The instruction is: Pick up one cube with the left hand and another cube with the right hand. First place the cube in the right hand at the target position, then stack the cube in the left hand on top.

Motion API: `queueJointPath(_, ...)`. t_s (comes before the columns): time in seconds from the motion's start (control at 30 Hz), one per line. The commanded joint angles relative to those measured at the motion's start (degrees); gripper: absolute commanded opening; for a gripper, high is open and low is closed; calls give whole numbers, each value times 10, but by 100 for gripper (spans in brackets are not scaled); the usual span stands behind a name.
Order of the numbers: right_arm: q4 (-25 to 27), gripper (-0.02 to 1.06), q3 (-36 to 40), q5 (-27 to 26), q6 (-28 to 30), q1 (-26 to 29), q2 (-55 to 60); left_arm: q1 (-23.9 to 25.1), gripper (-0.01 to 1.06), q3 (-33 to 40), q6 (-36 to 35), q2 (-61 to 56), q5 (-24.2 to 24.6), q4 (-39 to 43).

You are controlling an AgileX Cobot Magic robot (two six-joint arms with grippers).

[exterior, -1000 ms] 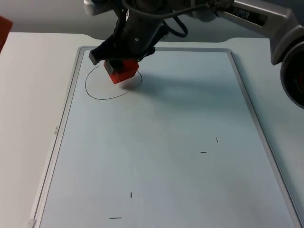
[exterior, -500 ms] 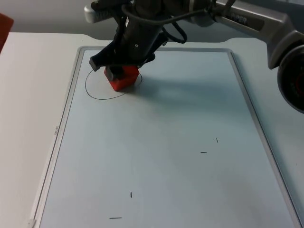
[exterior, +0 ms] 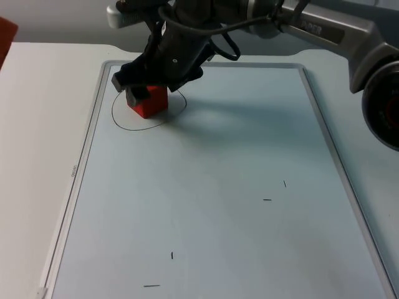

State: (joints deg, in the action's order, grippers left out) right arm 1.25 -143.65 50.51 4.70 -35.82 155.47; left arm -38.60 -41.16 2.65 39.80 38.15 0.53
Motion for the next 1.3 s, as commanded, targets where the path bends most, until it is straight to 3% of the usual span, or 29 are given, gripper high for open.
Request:
queueJointPath(0.0, 0, 74, -5, -7, 5, -1, -1, -5, 17, 1, -2, -4, -13, -5)
queueJointPath(0.37, 2, 74, -5, 22, 2, -1, -61, -5, 17, 1, -1, -4, -13, -5)
queueJointPath(0.6, 5, 74, -5, 98, 50, -1, -218, -5, 17, 1, -1, -4, -23, -1)
queueJointPath(0.77, 48, 72, -5, 148, 88, -1, -326, -5, 17, 1, -1, 3, -41, -1)
queueJointPath(0.93, 51, 71, -5, 192, 100, -1, -428, -5, 17, 1, -1, 9, -41, -5)
queueJointPath(1.2, 51, 71, 19, 195, 109, -9, -543, -5, 17, 1, -1, 9, -40, -5)
queueJointPath(1.27, 44, 71, 59, 195, 109, -27, -606, -5, 17, 1, -1, 9, -39, -1)
